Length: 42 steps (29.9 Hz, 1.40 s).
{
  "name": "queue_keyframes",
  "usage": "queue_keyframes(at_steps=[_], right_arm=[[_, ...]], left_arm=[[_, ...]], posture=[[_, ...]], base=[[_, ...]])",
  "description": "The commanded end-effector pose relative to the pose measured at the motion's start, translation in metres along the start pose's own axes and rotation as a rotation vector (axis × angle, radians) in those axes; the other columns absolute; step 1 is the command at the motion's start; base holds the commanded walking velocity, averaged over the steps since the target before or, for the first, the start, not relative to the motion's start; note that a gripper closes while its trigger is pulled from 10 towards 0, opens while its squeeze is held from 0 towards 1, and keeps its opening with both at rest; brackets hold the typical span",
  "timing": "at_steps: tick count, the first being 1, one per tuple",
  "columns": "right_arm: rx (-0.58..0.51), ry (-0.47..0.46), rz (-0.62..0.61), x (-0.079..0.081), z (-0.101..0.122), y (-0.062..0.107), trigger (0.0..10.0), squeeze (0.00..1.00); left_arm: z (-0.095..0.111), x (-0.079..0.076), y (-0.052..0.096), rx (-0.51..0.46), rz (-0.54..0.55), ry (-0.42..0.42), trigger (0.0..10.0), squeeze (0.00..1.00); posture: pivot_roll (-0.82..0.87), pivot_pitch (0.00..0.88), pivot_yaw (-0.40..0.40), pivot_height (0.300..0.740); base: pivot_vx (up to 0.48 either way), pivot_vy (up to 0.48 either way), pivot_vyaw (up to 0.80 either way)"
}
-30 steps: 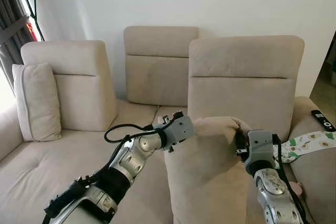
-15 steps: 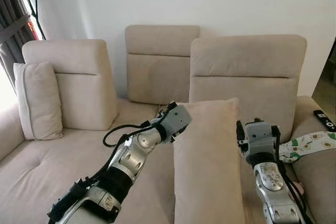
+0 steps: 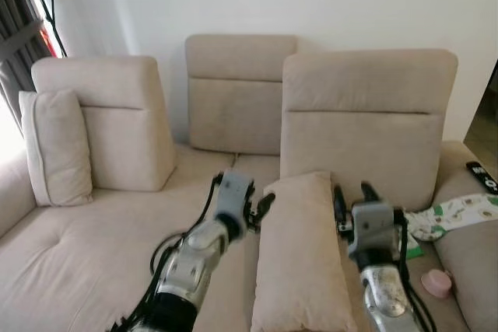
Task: Move the pillow to the sofa from floor
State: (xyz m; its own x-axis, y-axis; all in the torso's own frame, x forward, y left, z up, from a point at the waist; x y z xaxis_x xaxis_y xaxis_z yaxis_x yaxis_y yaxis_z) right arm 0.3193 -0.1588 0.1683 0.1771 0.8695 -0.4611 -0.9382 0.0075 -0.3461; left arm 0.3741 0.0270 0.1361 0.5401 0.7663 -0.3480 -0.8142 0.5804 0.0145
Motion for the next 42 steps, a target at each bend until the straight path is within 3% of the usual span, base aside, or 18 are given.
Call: queue_keyframes(at_steps=[1, 5, 7, 9, 11, 14, 17, 23, 31, 33, 34, 37, 42], right_arm=[[0.004, -0.008, 0.006, 0.005, -0.002, 0.004, 10.0, 0.00], [0.028, -0.021, 0.018, 0.007, -0.010, 0.011, 10.0, 0.00], [0.049, -0.009, 0.044, 0.010, -0.019, 0.020, 10.0, 0.00], [0.049, -0.009, 0.044, 0.010, -0.019, 0.020, 10.0, 0.00], [0.071, -0.014, 0.069, 0.013, -0.026, 0.028, 10.0, 0.00], [0.083, -0.027, 0.079, 0.014, -0.029, 0.032, 10.0, 0.00], [0.119, -0.060, 0.123, 0.020, -0.039, 0.047, 10.0, 0.00], [0.125, -0.069, 0.153, 0.024, -0.042, 0.055, 10.0, 0.00], [0.100, -0.067, 0.217, 0.023, -0.038, 0.077, 10.0, 0.00], [0.102, -0.067, 0.222, 0.021, -0.039, 0.080, 10.0, 0.00], [0.104, -0.068, 0.225, 0.020, -0.039, 0.082, 10.0, 0.00], [0.104, -0.059, 0.237, 0.016, -0.040, 0.087, 10.0, 0.00], [0.100, -0.065, 0.256, 0.018, -0.041, 0.088, 10.0, 0.00]], left_arm=[[-0.003, 0.000, 0.006, -0.008, -0.016, 0.055, 10.0, 0.00], [-0.011, 0.006, 0.016, -0.008, -0.002, 0.107, 10.0, 0.00], [-0.023, 0.019, 0.029, 0.002, 0.044, 0.073, 10.0, 0.00], [-0.023, 0.019, 0.029, 0.002, 0.044, 0.073, 10.0, 0.00], [-0.030, 0.028, 0.041, 0.012, 0.071, 0.033, 10.0, 0.00], [-0.034, 0.030, 0.045, 0.018, 0.080, 0.023, 10.0, 0.00], [-0.043, 0.035, 0.058, 0.035, 0.093, 0.018, 10.0, 0.00], [-0.047, 0.036, 0.063, 0.038, 0.097, 0.011, 10.0, 0.00], [-0.038, 0.041, 0.092, -0.059, 0.120, 0.195, 10.0, 0.00], [-0.037, 0.040, 0.097, -0.068, 0.118, 0.195, 10.0, 0.00], [-0.036, 0.040, 0.100, -0.070, 0.118, 0.190, 10.0, 0.00], [-0.039, 0.039, 0.114, -0.055, 0.142, 0.061, 10.0, 0.00], [-0.042, 0.039, 0.118, -0.048, 0.166, 0.047, 10.0, 0.00]], posture=[[-0.04, 0.000, 0.084, 0.740], [-0.03, 0.000, 0.081, 0.740], [-0.03, 0.000, 0.076, 0.740], [-0.03, 0.000, 0.076, 0.740], [-0.03, 0.000, 0.073, 0.740], [-0.03, 0.000, 0.073, 0.740], [-0.02, 0.000, 0.070, 0.740], [-0.02, 0.000, 0.072, 0.740], [0.00, 0.000, 0.072, 0.740], [0.00, 0.000, 0.071, 0.740], [0.00, 0.000, 0.071, 0.740], [0.02, 0.000, 0.068, 0.740], [0.04, 0.000, 0.056, 0.740]], base=[[0.000, 0.000, 0.00], [0.000, 0.000, 0.00], [0.000, 0.000, 0.00], [0.000, 0.000, 0.00], [0.000, 0.000, 0.00], [0.000, 0.000, 0.00], [0.000, 0.000, 0.00], [0.000, 0.000, 0.00], [0.000, 0.000, 0.00], [0.000, 0.000, 0.00], [0.000, 0.000, 0.00], [0.000, 0.000, 0.00], [0.000, 0.000, 0.00]])
Point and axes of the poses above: a point about 5 cm out from each wrist's last joint towards the gripper, its own y axis pointing back from the gripper into the wrist, its own z axis along the axis of the wrist's last joint, x = y × z, the point moved 5 cm from there along -y, pointing out of the wrist towards the gripper, and after that the axes turned 13 degrees about y, right-handed, at the moved point
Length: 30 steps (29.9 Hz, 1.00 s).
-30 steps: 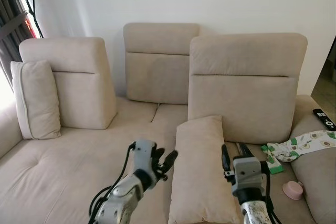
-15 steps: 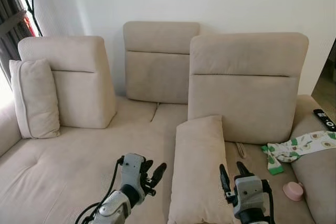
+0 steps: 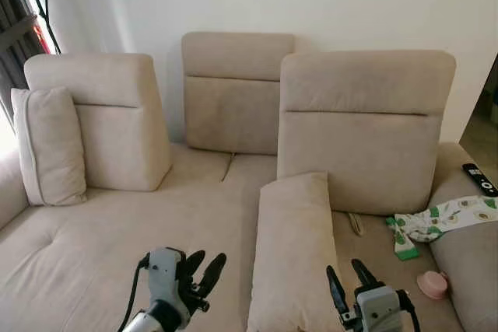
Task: Move the pillow to the sofa from floor
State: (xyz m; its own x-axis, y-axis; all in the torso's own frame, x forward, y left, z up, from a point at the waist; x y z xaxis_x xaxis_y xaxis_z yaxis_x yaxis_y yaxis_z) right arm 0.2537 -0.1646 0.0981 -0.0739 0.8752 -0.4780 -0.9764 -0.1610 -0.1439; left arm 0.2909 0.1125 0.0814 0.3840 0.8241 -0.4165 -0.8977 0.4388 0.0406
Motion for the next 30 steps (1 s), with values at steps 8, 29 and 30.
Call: queue_keyframes(at_steps=[8, 29, 30], right_arm=[[-0.031, 0.039, 0.044, 0.007, 0.001, -0.007, 10.0, 0.00], [-0.070, 0.014, 0.142, 0.016, 0.001, -0.026, 10.0, 0.00], [-0.069, 0.011, 0.142, 0.016, 0.000, -0.027, 10.0, 0.00]], left_arm=[[0.003, 0.003, 0.008, -0.014, 0.058, 0.007, 10.0, 0.00], [0.005, 0.008, 0.029, -0.040, 0.144, 0.024, 10.0, 0.00], [0.005, 0.008, 0.029, -0.042, 0.148, 0.022, 10.0, 0.00]], posture=[[0.11, 0.000, 0.025, 0.740], [0.24, 0.000, -0.042, 0.740], [0.25, 0.000, -0.044, 0.740]], base=[[0.000, 0.000, 0.00], [0.000, 0.000, 0.00], [0.000, 0.000, 0.00]])
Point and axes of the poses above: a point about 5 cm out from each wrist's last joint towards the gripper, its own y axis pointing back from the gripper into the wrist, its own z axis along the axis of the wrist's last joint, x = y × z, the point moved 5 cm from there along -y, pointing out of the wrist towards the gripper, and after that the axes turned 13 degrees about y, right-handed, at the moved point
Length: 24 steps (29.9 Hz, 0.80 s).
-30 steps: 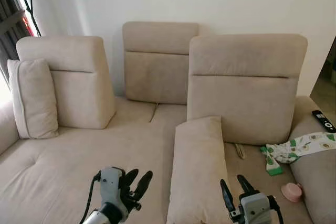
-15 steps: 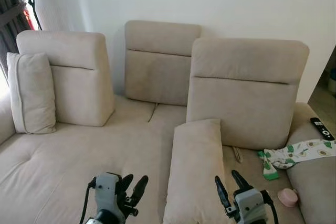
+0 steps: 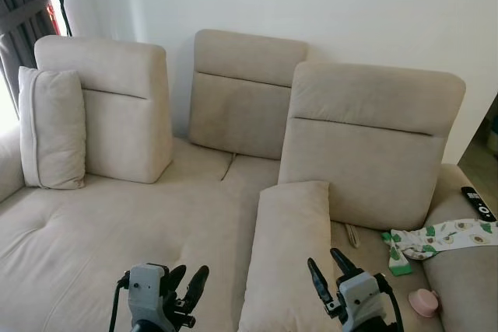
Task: Move the pillow to the sofa from floor
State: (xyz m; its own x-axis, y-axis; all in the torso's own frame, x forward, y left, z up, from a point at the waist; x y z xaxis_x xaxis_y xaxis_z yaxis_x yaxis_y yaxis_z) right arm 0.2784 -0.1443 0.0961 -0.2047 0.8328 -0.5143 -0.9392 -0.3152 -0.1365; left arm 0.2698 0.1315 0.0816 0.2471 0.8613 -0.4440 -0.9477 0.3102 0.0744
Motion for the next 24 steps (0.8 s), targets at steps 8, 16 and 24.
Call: queue_keyframes(at_steps=[8, 16, 24], right_arm=[[0.001, -0.034, -0.008, 0.001, -0.004, -0.005, 10.0, 0.00], [-0.003, -0.067, -0.028, 0.002, 0.002, -0.004, 10.0, 0.00], [0.023, -0.083, -0.079, 0.000, -0.005, -0.003, 10.0, 0.00]], left_arm=[[0.002, 0.002, 0.001, -0.018, 0.022, -0.025, 10.0, 0.00], [0.001, -0.009, -0.004, -0.004, -0.025, -0.039, 10.0, 0.00], [-0.001, -0.009, -0.008, 0.025, -0.058, -0.066, 10.0, 0.00]], posture=[[0.24, 0.000, -0.046, 0.740], [0.22, 0.000, -0.033, 0.740], [0.19, 0.000, -0.016, 0.740]], base=[[0.000, 0.000, 0.00], [0.000, 0.000, 0.00], [0.000, 0.000, 0.00]])
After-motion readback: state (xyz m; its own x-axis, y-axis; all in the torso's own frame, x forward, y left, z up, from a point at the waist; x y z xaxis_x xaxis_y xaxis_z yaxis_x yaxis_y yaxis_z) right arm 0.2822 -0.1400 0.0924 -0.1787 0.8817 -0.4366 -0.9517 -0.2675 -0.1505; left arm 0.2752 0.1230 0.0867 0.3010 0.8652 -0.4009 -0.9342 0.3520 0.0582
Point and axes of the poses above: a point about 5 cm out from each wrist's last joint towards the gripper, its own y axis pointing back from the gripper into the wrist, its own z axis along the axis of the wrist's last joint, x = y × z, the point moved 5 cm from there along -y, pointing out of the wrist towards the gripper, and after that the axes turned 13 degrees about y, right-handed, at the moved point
